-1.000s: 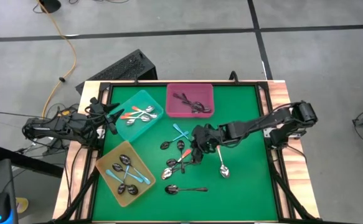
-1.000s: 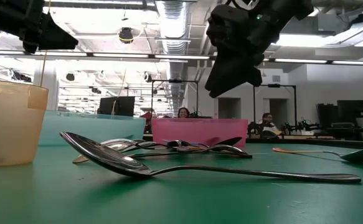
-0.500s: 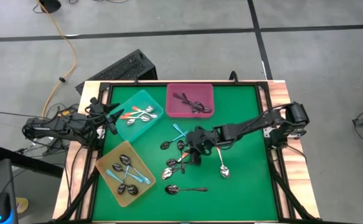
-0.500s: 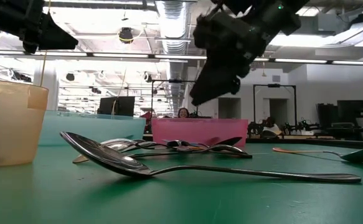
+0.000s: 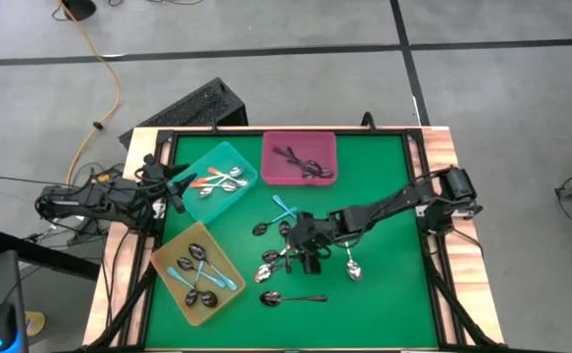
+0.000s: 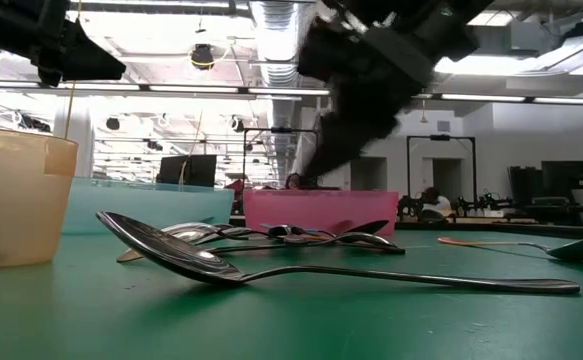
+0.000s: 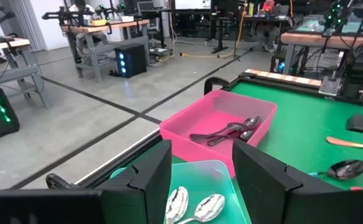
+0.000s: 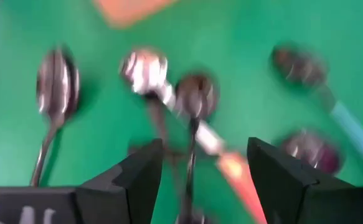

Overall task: Sort silverware by color (type)
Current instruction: Put the black spoon into the pink bin

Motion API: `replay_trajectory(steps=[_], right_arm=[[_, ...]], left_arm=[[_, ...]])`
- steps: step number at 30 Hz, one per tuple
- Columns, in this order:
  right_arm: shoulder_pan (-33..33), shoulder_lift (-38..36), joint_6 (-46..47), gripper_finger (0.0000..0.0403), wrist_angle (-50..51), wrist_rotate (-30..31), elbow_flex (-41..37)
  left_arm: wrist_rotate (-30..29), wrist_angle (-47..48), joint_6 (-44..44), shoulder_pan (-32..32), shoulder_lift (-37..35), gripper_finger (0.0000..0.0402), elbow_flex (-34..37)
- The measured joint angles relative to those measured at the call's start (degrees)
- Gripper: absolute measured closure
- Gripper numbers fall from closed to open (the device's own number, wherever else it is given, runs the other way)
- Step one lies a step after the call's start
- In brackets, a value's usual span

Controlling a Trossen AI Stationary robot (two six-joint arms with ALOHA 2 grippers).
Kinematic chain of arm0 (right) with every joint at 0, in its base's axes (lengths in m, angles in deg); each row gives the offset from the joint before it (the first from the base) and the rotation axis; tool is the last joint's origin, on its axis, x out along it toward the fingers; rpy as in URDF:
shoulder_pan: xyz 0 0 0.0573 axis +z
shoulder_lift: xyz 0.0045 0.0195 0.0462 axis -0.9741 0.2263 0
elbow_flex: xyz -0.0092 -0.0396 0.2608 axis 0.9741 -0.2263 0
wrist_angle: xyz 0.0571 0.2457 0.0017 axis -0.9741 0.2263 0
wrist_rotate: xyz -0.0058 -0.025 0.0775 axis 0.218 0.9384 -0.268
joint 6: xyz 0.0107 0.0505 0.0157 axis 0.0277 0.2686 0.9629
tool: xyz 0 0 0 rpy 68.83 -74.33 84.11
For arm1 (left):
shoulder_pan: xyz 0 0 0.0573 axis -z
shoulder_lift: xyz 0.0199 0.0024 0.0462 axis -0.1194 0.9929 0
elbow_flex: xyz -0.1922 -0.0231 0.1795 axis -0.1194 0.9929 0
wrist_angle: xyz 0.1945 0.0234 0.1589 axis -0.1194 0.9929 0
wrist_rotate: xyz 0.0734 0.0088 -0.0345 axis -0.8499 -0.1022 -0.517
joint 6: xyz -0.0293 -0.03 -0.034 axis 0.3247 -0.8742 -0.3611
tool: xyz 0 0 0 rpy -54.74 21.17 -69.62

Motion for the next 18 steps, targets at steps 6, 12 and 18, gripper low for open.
replay_trajectory(steps=[6, 12, 18], right_arm=[[-2.54, -0.04, 12.44, 0.0163, -0.46, 1.72, -0.16], [-3.27, 0.97, 24.56, 0.0164, -0.89, 4.45, -0.14], [-2.09, 2.79, 28.74, 0.0164, -1.08, 7.24, -0.19]], left_arm=[[0.7, -0.02, 0.05, -0.01, -0.02, 0.0243, 0.0], [0.85, 0.02, 0.03, 0.0, 0.0, 0.0243, 0.0], [0.84, 0.18, 0.03, 0.0, 0.0, 0.0243, 0.0]])
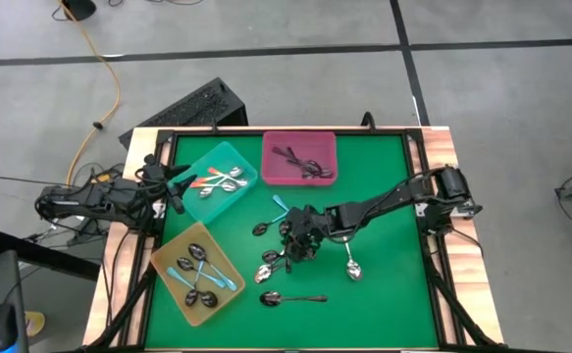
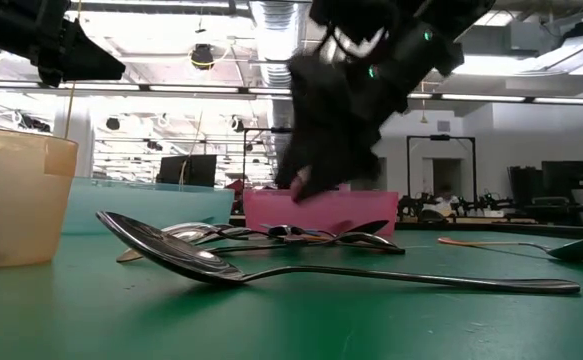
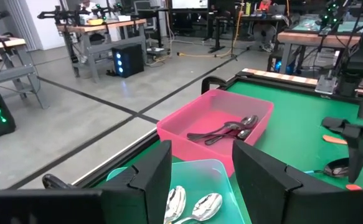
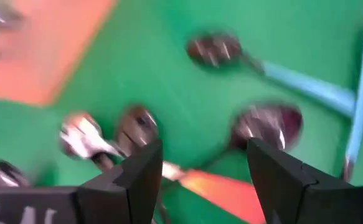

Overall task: Sort silverware by color (type)
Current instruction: Put the black spoon into the pink bin

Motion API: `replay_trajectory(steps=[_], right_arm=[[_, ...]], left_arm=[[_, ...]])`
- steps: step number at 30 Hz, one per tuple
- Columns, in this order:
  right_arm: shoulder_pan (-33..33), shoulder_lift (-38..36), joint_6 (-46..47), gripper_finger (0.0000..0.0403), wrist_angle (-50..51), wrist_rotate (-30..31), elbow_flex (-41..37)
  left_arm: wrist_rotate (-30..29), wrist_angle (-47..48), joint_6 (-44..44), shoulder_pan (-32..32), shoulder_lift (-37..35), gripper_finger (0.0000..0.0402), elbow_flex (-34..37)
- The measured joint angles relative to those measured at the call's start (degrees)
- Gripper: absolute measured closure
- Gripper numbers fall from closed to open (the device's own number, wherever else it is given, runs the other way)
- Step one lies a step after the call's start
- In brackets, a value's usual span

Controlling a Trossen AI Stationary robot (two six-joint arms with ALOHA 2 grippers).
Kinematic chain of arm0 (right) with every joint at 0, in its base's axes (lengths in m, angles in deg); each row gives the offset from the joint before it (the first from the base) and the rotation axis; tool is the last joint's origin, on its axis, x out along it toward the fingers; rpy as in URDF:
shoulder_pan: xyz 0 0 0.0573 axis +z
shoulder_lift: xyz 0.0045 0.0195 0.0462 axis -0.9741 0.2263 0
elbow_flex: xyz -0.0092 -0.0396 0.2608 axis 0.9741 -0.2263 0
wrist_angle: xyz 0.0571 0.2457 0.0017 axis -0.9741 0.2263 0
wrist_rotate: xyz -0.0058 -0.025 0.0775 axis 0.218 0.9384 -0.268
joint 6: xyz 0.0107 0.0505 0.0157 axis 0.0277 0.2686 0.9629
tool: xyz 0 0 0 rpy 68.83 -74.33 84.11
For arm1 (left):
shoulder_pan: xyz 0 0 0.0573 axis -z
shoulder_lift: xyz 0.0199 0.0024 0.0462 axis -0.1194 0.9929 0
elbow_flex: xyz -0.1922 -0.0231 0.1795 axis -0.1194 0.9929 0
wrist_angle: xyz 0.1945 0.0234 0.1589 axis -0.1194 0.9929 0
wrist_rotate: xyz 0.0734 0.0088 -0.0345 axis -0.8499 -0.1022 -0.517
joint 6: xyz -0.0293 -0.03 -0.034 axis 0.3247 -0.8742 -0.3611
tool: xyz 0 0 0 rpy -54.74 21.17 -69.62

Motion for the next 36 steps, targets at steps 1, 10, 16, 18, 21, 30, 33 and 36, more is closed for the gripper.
replay_trajectory(steps=[1, 10, 16, 18, 21, 30, 33, 36], right_arm=[[0.21, 0.05, 0.35, 0.0164, 0.66, 0.08, -0.13], [0.19, 0.77, 2.63, 0.0164, -1.32, 3.76, 0.91], [0.84, 0.9, 3.64, 0.0164, -1.06, 7.83, 0.8], [1.19, 0.89, 3.66, 0.0164, -0.85, 7.93, 0.8], [1.5, 0.9, 4.37, 0.0164, -0.77, 8.86, 0.8], [2.51, 2.96, 6.46, 0.0164, -0.75, 10.92, 0.82], [2.58, 4.25, 7.03, 0.0164, -2.08, 10.86, 0.97], [2.58, 4.68, 8.05, 0.0164, -0.24, 10.49, 0.65]], left_arm=[[-0.02, 0.06, 0.0, 0.0, 0.0, 0.0243, 0.0], [-0.07, 0.22, -0.04, 0.0, -0.02, 0.0243, 0.0], [-0.04, 0.26, -0.09, 0.0, 0.0, 0.0243, 0.0], [-0.07, 0.24, -0.1, 0.0, -0.01, 0.0243, 0.0], [-0.07, 0.24, -0.11, 0.0, -0.01, 0.0243, 0.0], [-0.07, 0.25, -0.17, 0.0, 0.0, 0.0243, 0.0], [-0.09, 0.33, -0.4, 0.0, 0.0, 0.0243, 0.0], [-0.13, 0.45, -0.55, 0.0, -0.02, 0.0243, 0.0]])
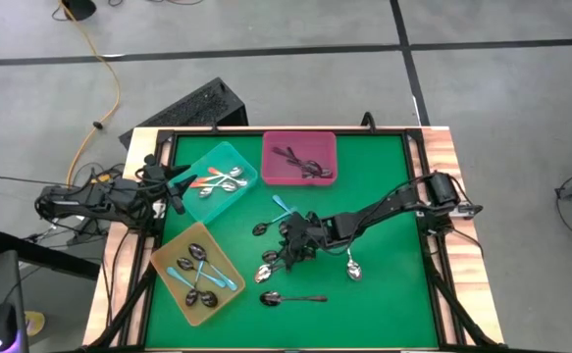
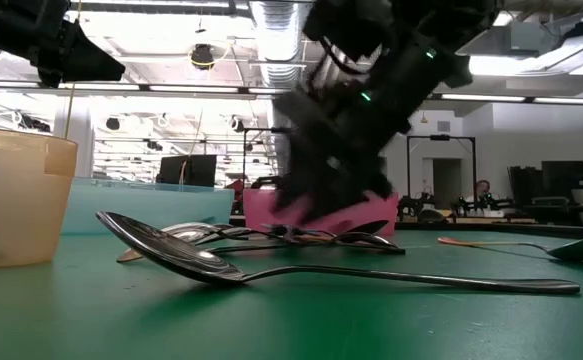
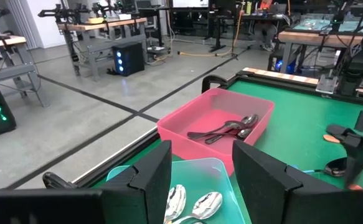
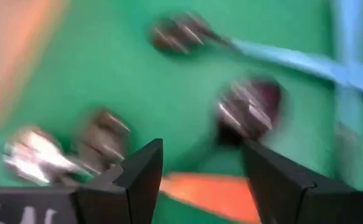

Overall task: Sort silverware by color (type)
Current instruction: Put the black spoon into the pink bin

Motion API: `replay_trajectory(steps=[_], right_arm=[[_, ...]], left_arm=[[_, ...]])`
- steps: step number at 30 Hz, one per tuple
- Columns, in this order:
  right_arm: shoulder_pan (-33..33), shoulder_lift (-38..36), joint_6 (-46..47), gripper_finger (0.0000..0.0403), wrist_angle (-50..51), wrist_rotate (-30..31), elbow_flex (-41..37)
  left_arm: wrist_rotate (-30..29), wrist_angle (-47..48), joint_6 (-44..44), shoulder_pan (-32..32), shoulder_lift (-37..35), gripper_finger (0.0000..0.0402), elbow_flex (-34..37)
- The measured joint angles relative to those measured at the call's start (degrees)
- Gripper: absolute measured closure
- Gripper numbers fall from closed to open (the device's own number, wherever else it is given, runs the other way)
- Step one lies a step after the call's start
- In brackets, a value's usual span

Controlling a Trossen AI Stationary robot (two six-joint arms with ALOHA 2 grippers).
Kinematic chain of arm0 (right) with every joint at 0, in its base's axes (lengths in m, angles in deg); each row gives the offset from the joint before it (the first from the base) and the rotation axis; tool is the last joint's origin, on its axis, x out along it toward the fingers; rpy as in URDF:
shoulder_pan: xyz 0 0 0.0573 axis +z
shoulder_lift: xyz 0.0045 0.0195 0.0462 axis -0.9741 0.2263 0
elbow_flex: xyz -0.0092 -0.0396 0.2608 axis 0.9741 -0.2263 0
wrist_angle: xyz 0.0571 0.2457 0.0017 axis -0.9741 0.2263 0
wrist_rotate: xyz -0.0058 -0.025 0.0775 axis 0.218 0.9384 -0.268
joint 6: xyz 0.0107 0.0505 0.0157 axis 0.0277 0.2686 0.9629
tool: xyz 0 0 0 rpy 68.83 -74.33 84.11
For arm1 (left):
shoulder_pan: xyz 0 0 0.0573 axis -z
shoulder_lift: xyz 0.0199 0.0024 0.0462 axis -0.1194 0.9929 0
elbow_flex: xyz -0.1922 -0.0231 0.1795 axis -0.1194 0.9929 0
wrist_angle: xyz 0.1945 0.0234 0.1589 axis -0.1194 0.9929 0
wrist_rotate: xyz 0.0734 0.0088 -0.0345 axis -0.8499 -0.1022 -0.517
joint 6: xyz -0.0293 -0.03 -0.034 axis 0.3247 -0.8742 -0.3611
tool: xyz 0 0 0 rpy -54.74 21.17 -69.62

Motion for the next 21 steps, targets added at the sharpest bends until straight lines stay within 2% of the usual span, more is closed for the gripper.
replay_trajectory(steps=[13, 17, 21], right_arm=[[-1.07, 2.4, 4.94, 0.0169, 2.42, 0.69, 0.33], [-1.18, 2.41, 5.94, 0.0196, 3.48, 1.3, 0.33], [-1.39, 2.34, 6.24, 0.0246, 3.74, 1.75, 0.26]], left_arm=[[0.03, 0.15, -0.08, 0.0, 0.01, 0.0243, 0.0], [0.04, 0.16, -0.08, 0.0, 0.0, 0.0243, 0.0], [0.04, 0.16, -0.08, 0.0, 0.0, 0.0243, 0.0]])
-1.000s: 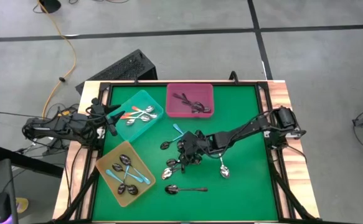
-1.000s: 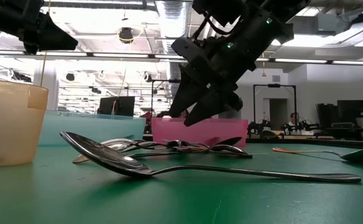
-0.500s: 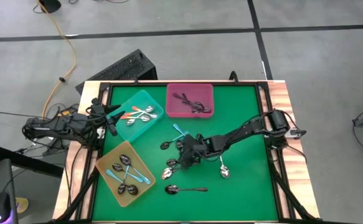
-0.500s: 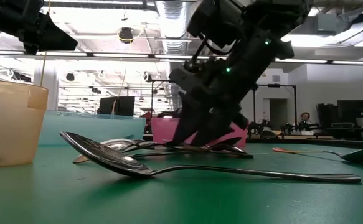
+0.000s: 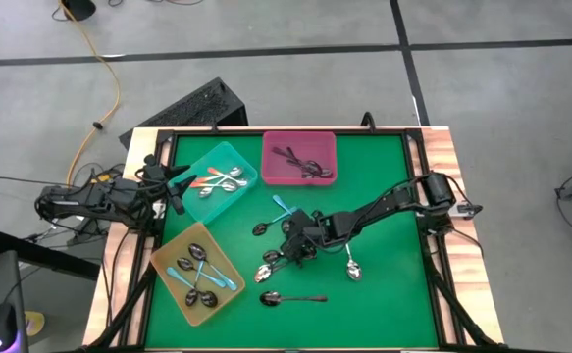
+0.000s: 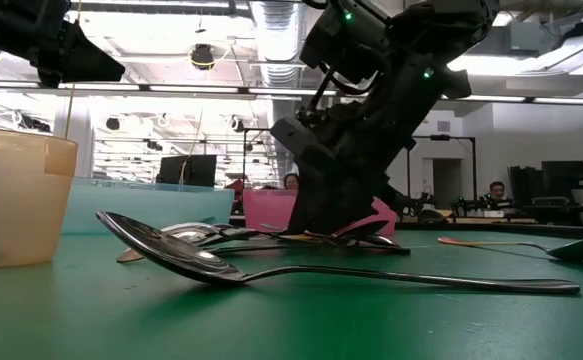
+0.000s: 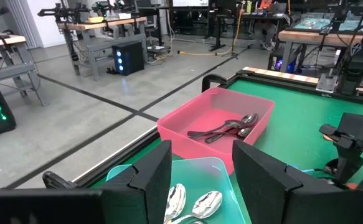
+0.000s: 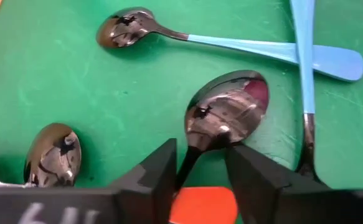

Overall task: Sort silverware by color (type)
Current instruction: Put the black spoon into the pink bin

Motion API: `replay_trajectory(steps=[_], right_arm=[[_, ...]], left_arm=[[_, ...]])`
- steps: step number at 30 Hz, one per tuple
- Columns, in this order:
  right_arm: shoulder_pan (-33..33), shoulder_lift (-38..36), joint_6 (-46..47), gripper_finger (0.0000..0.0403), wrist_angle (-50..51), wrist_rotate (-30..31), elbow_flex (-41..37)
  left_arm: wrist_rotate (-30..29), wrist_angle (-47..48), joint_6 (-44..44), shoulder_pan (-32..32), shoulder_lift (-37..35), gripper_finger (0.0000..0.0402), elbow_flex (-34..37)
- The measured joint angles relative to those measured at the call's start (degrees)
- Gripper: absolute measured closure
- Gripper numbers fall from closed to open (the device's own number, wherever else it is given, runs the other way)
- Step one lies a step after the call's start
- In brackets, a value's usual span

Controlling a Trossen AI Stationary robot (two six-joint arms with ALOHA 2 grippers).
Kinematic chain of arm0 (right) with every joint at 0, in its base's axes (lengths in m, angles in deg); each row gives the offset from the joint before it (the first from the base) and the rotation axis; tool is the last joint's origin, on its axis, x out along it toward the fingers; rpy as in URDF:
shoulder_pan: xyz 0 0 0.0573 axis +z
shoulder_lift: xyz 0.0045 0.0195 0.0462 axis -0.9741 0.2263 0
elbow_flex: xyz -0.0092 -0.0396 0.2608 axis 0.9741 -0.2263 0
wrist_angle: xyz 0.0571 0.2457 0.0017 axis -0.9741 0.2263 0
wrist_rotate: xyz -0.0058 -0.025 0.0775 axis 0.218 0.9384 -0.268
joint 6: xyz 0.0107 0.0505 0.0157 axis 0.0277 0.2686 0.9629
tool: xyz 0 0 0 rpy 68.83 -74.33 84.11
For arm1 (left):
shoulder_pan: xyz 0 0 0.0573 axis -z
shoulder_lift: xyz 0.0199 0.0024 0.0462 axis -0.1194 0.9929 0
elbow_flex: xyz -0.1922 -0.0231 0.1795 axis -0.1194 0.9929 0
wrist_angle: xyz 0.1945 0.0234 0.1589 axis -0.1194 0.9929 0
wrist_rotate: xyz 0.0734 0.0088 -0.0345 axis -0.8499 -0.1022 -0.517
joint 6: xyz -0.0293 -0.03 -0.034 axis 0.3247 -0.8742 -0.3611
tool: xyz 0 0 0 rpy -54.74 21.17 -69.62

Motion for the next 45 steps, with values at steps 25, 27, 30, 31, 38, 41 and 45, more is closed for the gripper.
replay_trajectory(steps=[25, 27, 30, 31, 38, 41, 45], right_arm=[[-2.24, -5.18, -0.87, 0.0394, 4.63, -0.6, -0.44], [-2.43, -6.56, -1.04, 0.0394, 4.14, -0.07, -0.24], [-2.5, -7.71, -3.19, 0.0394, 2.04, 0.42, -0.27], [-2.5, -7.84, -3.85, 0.0394, 0.69, 0.72, -0.15], [-2.86, -9.44, -7.05, 0.0394, -0.89, 2.56, -0.28], [-2.89, -9.69, -8.95, 0.0394, -4.13, 3.21, -0.2], [-2.85, -9.79, -9.89, 0.0394, -6.37, 3.19, -0.15]], left_arm=[[-0.02, 0.04, 0.0, 0.0, 0.0, 0.0243, 0.0], [0.04, 0.04, 0.0, 0.0, 0.02, 0.0243, 0.0], [-0.01, 0.07, -0.03, 0.0, 0.01, 0.0243, 0.01], [0.04, 0.16, -0.09, 0.0, 0.02, 0.0243, 0.02], [0.09, 0.4, -0.32, 0.0, 0.02, 0.0243, 0.02], [0.09, 0.44, -0.45, 0.0, 0.02, 0.0243, 0.02], [0.06, 0.45, -0.46, 0.0, 0.02, 0.0243, 0.02]])
